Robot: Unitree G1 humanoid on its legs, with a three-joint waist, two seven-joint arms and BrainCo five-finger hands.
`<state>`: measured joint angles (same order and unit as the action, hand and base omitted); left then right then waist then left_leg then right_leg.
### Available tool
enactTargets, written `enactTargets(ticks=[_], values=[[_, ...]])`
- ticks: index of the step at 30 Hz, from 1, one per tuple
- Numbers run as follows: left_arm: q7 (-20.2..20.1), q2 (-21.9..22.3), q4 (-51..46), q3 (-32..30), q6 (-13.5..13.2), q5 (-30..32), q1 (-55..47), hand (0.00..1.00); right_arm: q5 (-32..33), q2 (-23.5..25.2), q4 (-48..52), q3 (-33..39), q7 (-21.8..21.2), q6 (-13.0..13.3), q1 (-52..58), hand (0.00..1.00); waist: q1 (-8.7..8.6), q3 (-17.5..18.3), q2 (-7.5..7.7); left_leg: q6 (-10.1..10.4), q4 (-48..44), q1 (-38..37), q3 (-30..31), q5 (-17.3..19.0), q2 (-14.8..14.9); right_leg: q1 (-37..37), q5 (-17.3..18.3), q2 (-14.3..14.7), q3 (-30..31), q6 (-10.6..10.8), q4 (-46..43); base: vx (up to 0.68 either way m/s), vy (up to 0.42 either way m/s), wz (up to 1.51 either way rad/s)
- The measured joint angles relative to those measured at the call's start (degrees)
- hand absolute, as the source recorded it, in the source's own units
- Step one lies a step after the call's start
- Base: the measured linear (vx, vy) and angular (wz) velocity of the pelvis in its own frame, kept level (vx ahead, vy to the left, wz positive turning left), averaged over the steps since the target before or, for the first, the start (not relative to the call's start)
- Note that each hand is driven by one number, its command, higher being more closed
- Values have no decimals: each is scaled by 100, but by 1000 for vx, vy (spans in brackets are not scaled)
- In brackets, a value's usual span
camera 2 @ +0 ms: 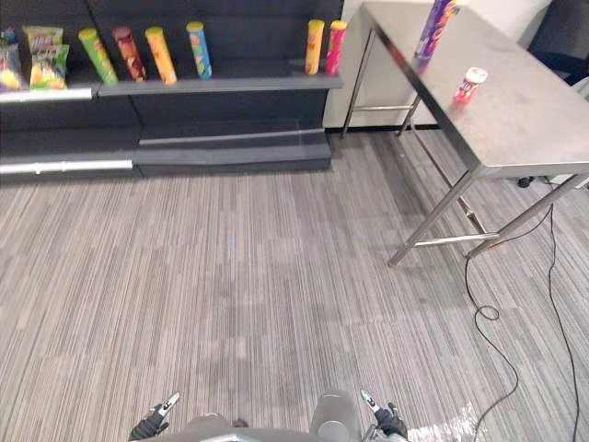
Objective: Put the gum and the chips on the shelf.
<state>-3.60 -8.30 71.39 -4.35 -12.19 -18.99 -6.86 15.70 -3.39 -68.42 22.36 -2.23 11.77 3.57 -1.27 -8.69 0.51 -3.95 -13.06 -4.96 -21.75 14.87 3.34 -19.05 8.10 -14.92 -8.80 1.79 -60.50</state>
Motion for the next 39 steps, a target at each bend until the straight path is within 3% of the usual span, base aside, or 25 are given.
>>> enactTargets(ticks=[2, 4, 5, 6, 7, 8, 9, 12, 14, 16, 17, 19, 21, 25, 26, 28, 30, 32, 33, 34, 35, 36, 39], values=[[-32, 38, 59, -66, 30, 0, 13, 0, 3, -8, 56, -61, -59, 27, -1, 0, -54, -43, -35, 32, 266, -387, 9, 31, -23, -221, 322, 93, -453, -12, 464, 360, -101, 5], [-77, 105, 50, -288, 29, 0, 15, 0, 5, -11, 78, -111, -78, 29, 8, 0, -60, -72, -39, 149, 295, -564, 41, 106, 39, -338, 304, 217, -746, 10, 1563, 328, -199, 31], [-113, 147, 21, -427, 30, 0, 12, 0, 5, -11, 126, -145, -78, 30, 62, 0, -63, -86, -54, 388, 320, -664, 50, 277, 119, -348, 146, 320, -797, 160, 2540, 338, -256, 43], [-134, 151, -8, -540, 29, -3, 7, 0, 4, 18, 213, -206, -78, 30, 166, 0, -54, -124, 17, 729, 419, -844, 42, 514, 131, -279, -400, 346, -797, 91, 3621, 353, -262, 35], [-124, 197, -13, -615, 51, 0, 33, 0, 4, 5, 222, -204, -84, 27, 154, 0, -23, -202, -5, 861, 455, -980, 41, 591, 204, -208, -575, 446, -848, -232, 3596, 361, -245, -3], [-132, 353, -9, -743, 53, 8, -11, 0, -5, -101, 265, -239, -76, 30, 108, 0, -12, -201, -193, 875, 494, -979, -35, 508, 423, -127, -560, 691, -952, -217, 3727, 326, -223, -25], [-143, 383, -17, -788, 55, 17, 2, 0, -7, -87, 362, -240, -83, 70, 76, 0, -26, -192, -281, 894, 498, -970, -116, 410, 460, -204, -280, 758, -945, -223, 3583, 299, -215, -26], [-155, 460, -31, -971, 62, 143, 43, 0, -6, -64, 421, -237, -82, 39, 133, 0, -35, -215, -223, 1000, 477, -1154, -96, 118, 570, -211, 278, 778, -986, -320, 3092, 305, -253, 2], [-165, 543, -113, -1206, 84, 165, 45, 0, -7, -50, 451, -237, -85, 27, 187, 0, -37, -187, -243, 1037, 271, -1164, -78, -66, 690, -47, 447, 836, -1059, -356, 3110, 209, -178, 14], [-184, 637, -198, -1523, 107, 153, 40, 0, -8, -57, 452, -230, -89, 18, 217, 0, -30, -133, -275, 1033, -709, -733, 169, -138, 988, 165, 511, 964, -1158, -393, 3301, 203, -198, 16], [-234, 647, -236, -1650, 116, 114, 55, 0, -7, -57, 452, -240, -94, 13, 223, 0, -33, -113, -283, 1058, -1852, -170, 544, -357, 1225, 320, 538, 1050, -1213, -436, 3436, 178, -168, 7], [-292, 641, -358, -1694, 125, -126, 30, 0, 0, -51, 465, -256, -91, 13, 221, 0, -3, -135, -253, 947, -3782, 763, 1045, -1211, 1558, 632, 655, 1202, -1191, -527, 3541, 190, -102, -11], [-309, 631, -374, -1688, 132, -400, 9, 0, 5, -29, 478, -266, -83, 14, 221, 0, 41, -154, -218, 880, -4793, 1232, 1017, -1087, 1646, 963, 824, 1280, -1021, -610, 3564, 274, -55, -32], [-310, 637, -547, -1559, 86, -518, -9, 0, 44, -31, 508, -323, -75, 15, 202, 0, 194, -159, -201, 835, -4765, 2101, 736, -474, 1395, 1525, 911, 1303, -753, -623, 3912, 251, 26, -38], [-310, 656, -577, -1546, 40, -552, -16, 0, 66, -9, 508, -313, -73, 16, 181, 0, 276, -160, -185, 729, -4231, 2318, 567, -388, 1361, 1662, 930, 1301, -613, -578, 4012, 275, 99, -54], [-301, 654, -589, -1497, -8, -567, -44, 0, 66, 30, 522, -325, -71, 16, 182, 0, 330, -149, -157, 721, -2847, 2401, 442, -396, 1231, 1831, 1006, 1214, -483, -448, 4043, 304, 146, -46], [-276, 638, -586, -1414, -57, -559, -71, 0, 62, 75, 574, -462, -64, 26, 186, 0, 323, -113, -110, 759, -978, 2333, 521, -683, 938, 2073, 1241, 1038, -291, -207, 4043, 382, 215, -36], [-277, 646, -532, -1397, -61, -550, -130, 0, 61, 109, 566, -548, -70, 33, 161, 0, 356, -54, -117, 829, -4, 2254, 562, -1058, 772, 2189, 1406, 927, -21, 1, 4076, 502, 329, -60], [-277, 623, -441, -1401, -47, -548, -170, 0, 60, 141, 494, -534, -76, 33, 151, 0, 378, 45, -67, 781, 1, 2162, 682, -1601, 634, 2312, 1466, 823, 195, 99, 4213, 629, 418, -71], [-284, 599, -357, -1428, -39, -578, -231, 0, 58, 179, 420, -505, -76, 31, 148, 0, 383, 168, -60, 656, -31, 2131, 686, -1663, 523, 2381, 1456, 727, 284, 110, 4338, 596, 326, -54], [-290, 477, -287, -1402, -61, -520, -275, 0, 50, 273, 210, -471, -96, 30, 156, 0, 318, 405, 160, 497, -187, 2161, 533, -1366, 337, 2463, 1282, 568, 491, 114, 4571, 722, 377, -33], [-296, 397, -198, -1376, -51, -494, -264, 0, 43, 327, 107, -452, -119, 29, 141, 0, 300, 514, 248, 378, -448, 2173, 456, -1192, 250, 2484, 995, 455, 733, 222, 4611, 590, 290, -19], [-289, 295, -41, -1216, -12, -465, -173, 0, 0, 337, -2, -296, -206, 28, 139, 0, 311, 583, 280, 218, -699, 1947, 449, -1013, 133, 2301, 298, 366, 1175, 259, 3875, 471, 263, -21]])
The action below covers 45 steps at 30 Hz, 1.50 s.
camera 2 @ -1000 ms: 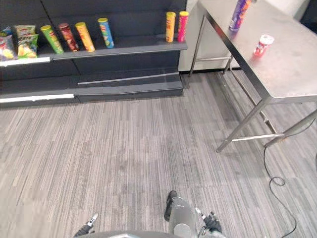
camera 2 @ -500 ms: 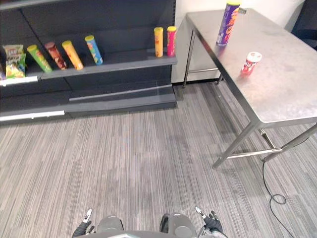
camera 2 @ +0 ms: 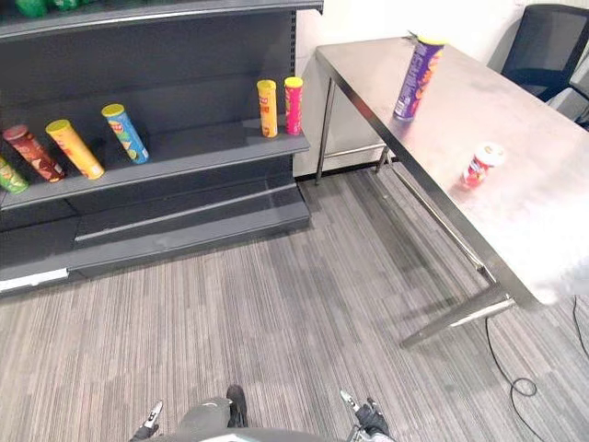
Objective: Put the gum and the chips on the shelf.
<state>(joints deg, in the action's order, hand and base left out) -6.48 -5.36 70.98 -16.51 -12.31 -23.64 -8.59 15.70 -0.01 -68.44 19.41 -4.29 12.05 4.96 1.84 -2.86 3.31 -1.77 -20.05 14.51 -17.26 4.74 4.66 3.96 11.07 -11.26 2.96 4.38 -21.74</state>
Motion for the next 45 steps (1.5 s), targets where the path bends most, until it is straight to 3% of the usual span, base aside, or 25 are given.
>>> enactTargets(ticks=[2, 3, 4, 5, 6, 8, 10, 11, 12, 14, 16, 19, 23, 28, 31, 34, 35, 36, 37, 38, 39, 41, 42, 43, 45], values=[[3, -69, 55, 289, 5, 33, -9, 0, -1, -43, 0, 47, -2, 11, -20, 0, -29, -19, -61, -11, 283, -501, 0, 257, -84, -529, -604, -16, 168, 369, -1386, 419, 235, -21], [16, -167, 127, 535, 16, 157, -6, 0, 2, -68, 19, 53, -1, 21, -42, 0, -137, -68, -131, -22, 505, -851, -7, 518, -154, -915, -992, -61, 160, 600, -2380, 442, 191, 4], [29, -244, 148, 649, 44, 235, 7, 0, 2, -81, 36, 35, -8, 26, -81, 0, -213, -134, -60, -56, 589, -1189, -8, 607, -228, -1250, -954, -166, 54, 544, -3308, 340, 106, 5], [53, -252, 142, 712, 46, 234, 9, 0, 4, -89, 56, 39, -7, 35, -89, 0, -205, -177, -71, -67, 670, -1407, -13, 615, -240, -1386, -855, -181, -65, 387, -3696, 373, 76, -7], [65, -222, 141, 798, 44, 262, 6, 0, 3, -153, 127, -3, -3, 59, -95, 0, -197, -250, -160, -65, 924, -1879, -57, 616, -211, -1566, -612, -210, -466, 36, -4075, 164, 16, -14], [66, -184, 141, 823, 46, 453, -3, 0, 0, -238, 240, -123, -3, 77, -109, 0, -215, -287, -266, -13, 1292, -2365, -114, 647, -173, -1775, -265, -383, -1218, -173, -3890, 195, 5, -6], [63, -167, 141, 687, 58, 474, -5, 0, 0, -221, 236, -149, 0, 80, -181, 0, -245, -310, -234, 173, 1392, -2521, -166, 760, -172, -1894, -243, -599, -1969, -209, -2846, 203, -70, 2], [58, -135, 130, 512, 66, 469, -18, 0, 5, -221, 225, -182, -1, 75, -202, 0, -241, -343, -194, 288, 1406, -2589, -145, 837, -202, -1791, -396, -610, -2446, -329, -2053, 222, -119, -22], [61, -4, 185, 417, 118, 466, -6, 0, 5, -300, 227, -177, 3, 76, -247, 0, -219, -355, -402, 313, 1489, -2606, -138, 822, -65, -1591, -342, -405, -2728, -335, -1591, 227, -109, -32], [54, 151, 182, 368, 130, 469, 29, 0, 4, -465, 222, -202, 2, 72, -402, 0, -219, -436, -645, 434, 1634, -2598, -333, 730, 54, -1554, -307, -325, -3215, -384, -1256, 223, -76, -51], [42, 227, 184, 357, 130, 468, 49, 0, 1, -499, 218, -233, 0, 63, -431, 0, -179, -488, -690, 494, 1652, -2578, -446, 692, 60, -1488, -182, -276, -3508, -565, -1021, 136, -75, -43], [-80, 185, 166, 358, 160, 464, 33, 0, 1, -496, 194, -436, -9, 47, -259, 0, -156, -491, -610, 601, 1366, -2596, -514, 629, 169, -912, -95, 162, -3435, -538, 127, 113, -95, -28], [-108, 160, 164, 366, 170, 472, 23, 0, 4, -497, 163, -495, -38, 41, -266, 0, -183, -481, -589, 605, 1407, -2551, -643, 631, 230, -860, -239, 434, -3310, -469, 709, 11, -41, -29], [-99, 98, 89, 371, 173, 477, 26, 0, 8, -522, 100, -395, -38, 28, -244, 0, -195, -446, -547, 614, 1409, -2450, -825, 626, 211, -1022, -329, 497, -3139, -435, 853, -43, 14, -18], [-55, 23, 69, 372, 176, 477, 48, 0, 19, -520, 65, -306, -38, 19, -256, 0, -195, -461, -419, 644, 1191, -2313, -1182, 640, 167, -1370, -293, 429, -2835, -471, 574, -23, 20, -54], [12, -42, 65, 373, 174, 477, 111, 0, 65, -523, -1, -157, 10, -11, -185, 0, -262, -530, -283, 796, -339, -1902, -1442, 749, 436, -1543, 20, 305, -2463, -531, 133, 28, -52, -65], [26, -38, 60, 372, 174, 472, 113, 0, 75, -532, 4, -146, 10, -11, -111, 0, -317, -539, -341, 780, -1282, -1668, -1535, 740, 779, -1502, 142, 363, -2376, -548, -2, 91, -81, -70], [58, 35, 60, 358, 175, 467, 99, 0, 112, -575, 5, -123, 11, -11, -18, 0, -332, -591, -446, 684, -2120, -1524, -1537, 679, 1187, -1440, 274, 534, -2246, -604, -173, 120, -85, -78], [62, 71, 52, 313, 173, 460, 101, 0, 127, -587, 9, -85, 14, -12, 39, 0, -321, -586, -496, 581, -2466, -1473, -1531, 614, 1354, -1437, 344, 618, -2168, -643, -289, 160, -53, -96], [67, 83, -17, 251, 173, 438, 63, 0, 251, -576, 29, -7, 23, -12, 121, 0, -317, -553, -578, 198, -2994, -1446, -1514, 371, 1542, -1434, 483, 725, -1939, -671, -564, 147, -39, -101], [69, 116, -91, 245, 169, 391, -6, 0, 300, -588, 53, 12, 31, -12, 186, 0, -312, -556, -557, -93, -3269, -1431, -1473, 106, 1598, -1434, 549, 813, -1750, -720, -703, 202, -61, -132], [72, 172, -105, 74, 164, 353, -85, 0, 332, -630, 88, 63, 50, -8, 278, 0, -312, -494, -577, -75, -3641, -1192, -1150, -728, 1587, -1410, 574, 985, -1327, -754, -707, 210, -42, -119], [89, 210, -103, 28, 162, 352, -80, 0, 336, -615, 161, 108, 59, -11, 305, 0, -310, -490, -617, 99, -3908, -1005, -864, -498, 1540, -1345, 561, 1106, -1061, -791, -595, 285, -4, -106], [103, 229, -115, -17, 157, 353, -67, 0, 338, -591, 245, 247, 75, -11, 390, 0, -319, -495, -637, 240, -4019, -789, -597, 37, 1445, -1245, 559, 1220, -853, -832, -482, 274, 8, -92], [114, 287, -193, -169, 142, 349, -99, 0, 351, -565, 211, 358, 118, -15, 448, 0, -281, -514, -577, 303, -3878, -550, -295, 515, 1241, -958, 522, 1279, -640, -849, -284, 205, 23, -74]])
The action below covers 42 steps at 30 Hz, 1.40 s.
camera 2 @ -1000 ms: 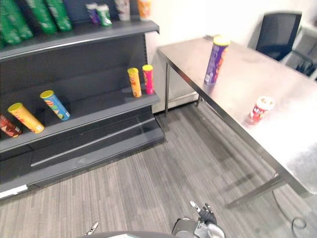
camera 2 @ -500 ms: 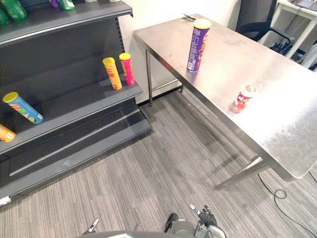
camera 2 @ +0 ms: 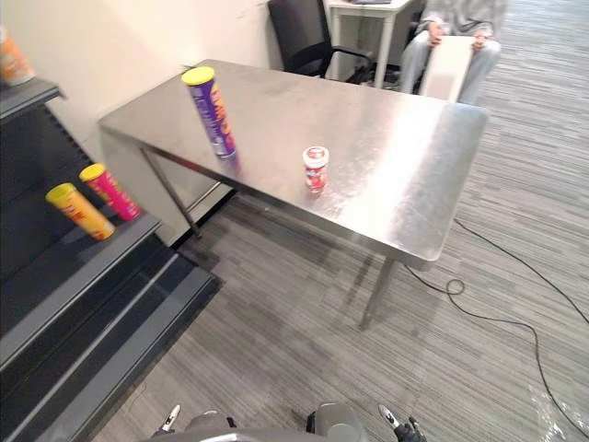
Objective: Put the gum and the chips on the shelf.
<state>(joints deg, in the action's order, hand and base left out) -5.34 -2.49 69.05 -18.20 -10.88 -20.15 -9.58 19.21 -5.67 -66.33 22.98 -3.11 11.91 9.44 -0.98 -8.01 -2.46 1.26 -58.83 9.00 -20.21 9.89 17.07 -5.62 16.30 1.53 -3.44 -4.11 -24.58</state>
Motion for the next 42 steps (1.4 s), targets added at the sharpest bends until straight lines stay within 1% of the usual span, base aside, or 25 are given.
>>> enactTargets(ticks=[1, 2, 3, 4, 5, 6, 7, 8, 9, 10, 11, 12, 13, 15, 18, 20, 22, 25, 26, 31, 33, 36, 38, 40, 42], values=[[-5, 18, -137, -19, -30, -8, -82, 0, 86, 45, 6, 38, 13, 5, 31, 0, 17, 5, 42, 49, 268, 113, 146, 171, -133, 163, -7, 20, 166, 14, 101, 174, 47, -74], [-4, 29, -186, -17, -41, -8, -101, 0, 119, 49, 16, 38, 16, 6, 26, 0, 17, 4, 51, 65, 420, 199, 272, 222, -206, 247, -8, 35, 262, 24, 153, 154, 92, -89], [-5, 40, -225, -22, -70, -9, -97, 0, 124, 55, 29, 15, 11, 9, -8, 0, 62, 5, 59, 75, 861, 322, 575, 306, -377, 365, -24, 59, 523, 77, 249, 125, 107, -86], [-5, 47, -253, -27, -75, -10, -97, 0, 134, 64, 33, 3, 9, 16, -47, 0, 114, 9, 69, 81, 1148, 360, 738, 316, -460, 383, -33, 75, 704, 112, 269, 160, 181, -131], [-6, 70, -308, -47, -113, -9, -95, 0, 144, 87, 44, -60, 5, 39, -131, 0, 204, 13, 82, 100, 1822, 379, 1111, 321, -594, 386, -12, 79, 1012, 178, 275, 175, 228, -133], [-16, 104, -308, -143, -119, -11, -79, 0, 142, 127, 79, -143, -3, 69, -181, 0, 219, 21, 91, 111, 2511, 370, 1508, 292, -684, 390, 52, 75, 1281, 264, 268, 180, 249, -127], [-16, 122, -305, -196, -119, -12, -81, 0, 142, 146, 100, -182, -3, 77, -209, 0, 218, 22, 90, 96, 2805, 358, 1666, 256, -697, 390, 84, 66, 1389, 293, 259, 242, 357, -99], [-17, 142, -305, -245, -119, -25, -85, 0, 142, 171, 144, -304, -4, 87, -199, 0, 220, 24, 90, 86, 3303, 279, 1861, 115, -695, 395, 170, 22, 1579, 397, 212, 262, 409, -78], [-19, 217, -305, -244, -122, -128, -105, 0, 141, 169, 153, -371, -10, 84, -162, 0, 226, 53, 51, 74, 3840, 126, 1930, -193, -683, 384, 299, -28, 1717, 533, 95, 272, 431, -68], [-20, 260, -300, -237, -122, -136, -141, 0, 139, 148, 190, -364, -16, 84, -119, 0, 227, 102, -27, 132, 4092, 36, 1942, -380, -637, 368, 390, -23, 1755, 609, 17, 245, 399, -50], [-16, 182, -297, -250, -140, -158, -151, 0, 136, 225, 194, -320, -26, 73, -110, 0, 225, 185, 71, 598, 4099, -49, 1757, -288, -787, 338, 514, -251, 1790, 733, -156, 224, 347, -53], [-11, 163, -299, -258, -181, -163, -185, 0, 123, 268, 193, -301, -116, 73, -72, 0, 261, 302, 181, 503, 4131, -97, 1518, -189, -902, 292, 438, -462, 1619, 839, -57, 213, 318, -59], [-13, 148, -299, -259, -219, -152, -184, 0, 100, 290, 193, -299, -128, 76, -102, 0, 282, 322, 224, 486, 4158, -149, 1416, -152, -952, 325, 398, -560, 1599, 884, 67, 172, 279, -70], [-9, 44, -118, -238, -223, -99, -143, 0, 100, 415, 187, -246, -130, 83, -193, 0, 238, 426, 280, 340, 4234, -310, 1119, -34, -1075, 526, 146, -793, 1657, 1051, 554, 131, 274, -54], [-7, 21, 26, -172, -225, -76, -124, 0, 100, 456, 9, -137, -180, 80, -236, 0, 241, 514, 247, 309, 4457, -556, 891, -26, -1156, 614, -156, -898, 1675, 1090, 844, 81, 168, -47], [-6, -18, 199, -105, -223, 106, -28, 0, 99, 423, -40, -80, -218, 80, -266, 0, 243, 563, 179, 290, 4608, -636, 679, -35, -1169, 573, -421, -906, 1798, 1097, 1056, 18, 142, -57], [-1, -109, 310, 182, -231, 118, 15, 0, 97, 370, -218, -100, -237, 78, -360, 0, 236, 587, 169, 245, 4809, -662, 433, -63, -1182, 424, -674, -906, 1936, 1126, 1295, -22, 113, -70], [9, -207, 390, 519, -227, 149, 75, 0, 95, 276, -326, -103, -233, 76, -383, 0, 241, 600, 141, 188, 5059, -744, 311, -135, -1207, 329, -967, -902, 1798, 1145, 1507, -19, 58, -53], [15, -233, 389, 587, -228, 298, 79, 0, 89, 214, -413, -103, -231, 71, -389, 0, 231, 605, 133, 171, 5115, -769, 301, -156, -1227, 332, -1081, -912, 1646, 1140, 1621, -10, 54, -33], [9, -346, 496, 788, -222, 375, 92, 0, 89, 132, -516, 118, -226, 49, -290, 0, 126, 634, 191, 67, 5422, -832, 308, -358, -1454, 456, -1168, -1154, 1130, 1162, 1990, -24, 26, 0], [9, -405, 497, 791, -222, 504, 113, 0, 89, 114, -639, 522, -222, 37, -317, 0, 128, 645, 207, 50, 5652, -867, 326, -507, -1553, 496, -1190, -1251, 912, 1201, 2174, -54, -19, 8], [9, -416, 499, 774, -208, 536, 136, 0, 88, 68, -652, 1166, -167, 6, -355, 0, 133, 618, 251, 64, 5937, -936, 325, -692, -1603, 505, -1206, -1287, 758, 1228, 2345, -70, -47, 1], [-1, -404, 494, 766, -155, 573, 133, 0, 77, -87, -648, 1752, -103, -7, -375, 0, 128, 638, 219, 119, 6092, -983, 342, -759, -1615, 494, -1212, -1285, 710, 1240, 2374, -52, -35, 2], [-8, -388, 469, 699, -143, 704, 83, 0, 79, -437, -571, 2561, -43, -38, -490, 0, 133, 648, 198, 127, 6208, -1027, 370, -781, -1639, 489, -1197, -1285, 734, 1215, 2457, -44, -24, -14], [-12, -385, 430, 663, -141, 781, 19, 0, 87, -756, -198, 3028, 87, -39, -565, 0, 106, 647, 200, 131, 6290, -1038, 372, -795, -1654, 450, -1203, -1283, 748, 1206, 2487, -26, -14, -16]])
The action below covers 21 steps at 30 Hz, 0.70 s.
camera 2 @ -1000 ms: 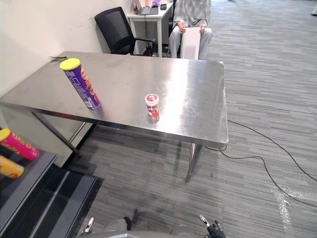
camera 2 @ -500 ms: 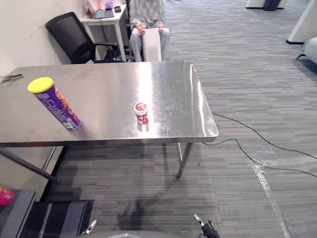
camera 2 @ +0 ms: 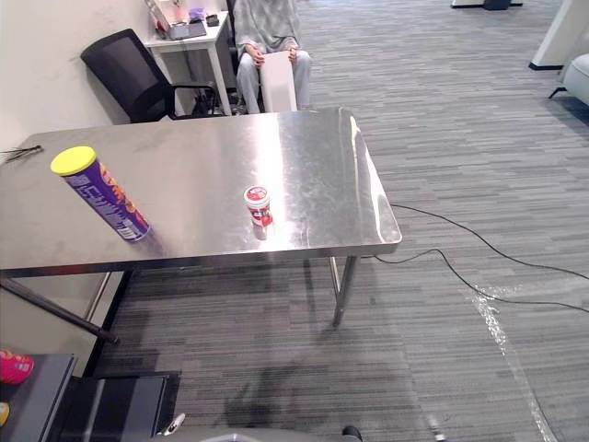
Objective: Put the gum and the chips on the shelf.
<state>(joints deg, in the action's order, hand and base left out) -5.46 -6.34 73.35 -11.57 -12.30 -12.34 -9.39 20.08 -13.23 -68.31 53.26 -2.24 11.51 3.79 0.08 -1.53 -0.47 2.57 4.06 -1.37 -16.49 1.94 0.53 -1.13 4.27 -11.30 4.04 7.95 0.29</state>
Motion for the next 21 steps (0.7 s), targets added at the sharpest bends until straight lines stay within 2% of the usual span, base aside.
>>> enactTargets(ticks=[3, 4, 5, 7, 9, 10, 12, 15, 19, 21], values=[[-7, 15, -117, -15, -6, -2, -111, 0, -1, -494, 1253, -183, 264, 20, 6, 0, -49, 8, 13, -3, 101, 5, -78, -4, -8, -84, -5, 11, 91, -5, 45, 34, -18, -18], [-12, 16, -143, -18, -6, -30, -168, 0, -183, -665, 2186, -470, 445, 54, 3, 0, -127, 15, 18, -1, 131, 11, -108, 0, -9, -123, -13, 20, 123, 7, 53, 55, -14, -14], [-22, 16, -161, -17, -8, -51, -193, 0, -406, -728, 2579, -605, 549, 67, 4, 0, -145, 18, 21, -6, 131, 16, -125, 2, -6, -143, -41, 27, 141, 55, 46, 86, -23, -20], [-60, 9, -181, -5, -19, -82, -217, 0, -791, -864, 3739, -1023, 750, 139, 10, 0, -150, 36, 33, -14, 130, 22, -170, 16, 17, -169, -66, 60, 187, 68, 55, 118, -44, -18], [-101, -1, -271, 60, -36, -135, -227, 0, -1502, -903, 5042, -1551, 930, 243, 48, 0, -137, 62, 22, -3, 126, 22, -142, 39, 85, -187, -118, 142, 110, 87, 50, 99, -58, -14], [-114, 0, -305, 74, -44, -195, -231, 0, -1607, -909, 5277, -1680, 925, 285, 44, 0, -132, 74, 4, -2, 112, 30, -122, 43, 102, -186, -130, 157, 95, 90, 47, 89, -65, -5], [-162, -13, -377, 192, -82, -318, -236, 0, -1979, -1007, 6047, -2184, 740, 406, 83, 0, -126, 88, -9, -21, -46, 81, 8, 147, 179, -184, -134, 204, 4, 95, -49, 120, -90, 6], [-210, -39, -412, 283, -92, -318, -248, 0, -2014, -1064, 6750, -2764, 427, 498, 176, 0, -120, 94, -7, -29, -253, 97, 146, 249, 214, -171, -135, 210, -62, 95, -212, 85, -41, 6], [-250, -43, -515, 337, -91, -317, -278, 0, -1999, -1158, 7199, -3695, -81, 683, 257, 0, -81, 95, -5, -46, -385, 132, 196, 288, 214, -160, -251, 174, -85, 142, -239, 32, -2, -1], [-274, -47, -553, 348, -91, -317, -278, 0, -1934, -1177, 7201, -4037, -276, 755, 247, 0, -3, 102, 8, -46, -428, 156, 302, 288, 188, -150, -265, 119, -128, 150, -239, -17, -18, 7]])
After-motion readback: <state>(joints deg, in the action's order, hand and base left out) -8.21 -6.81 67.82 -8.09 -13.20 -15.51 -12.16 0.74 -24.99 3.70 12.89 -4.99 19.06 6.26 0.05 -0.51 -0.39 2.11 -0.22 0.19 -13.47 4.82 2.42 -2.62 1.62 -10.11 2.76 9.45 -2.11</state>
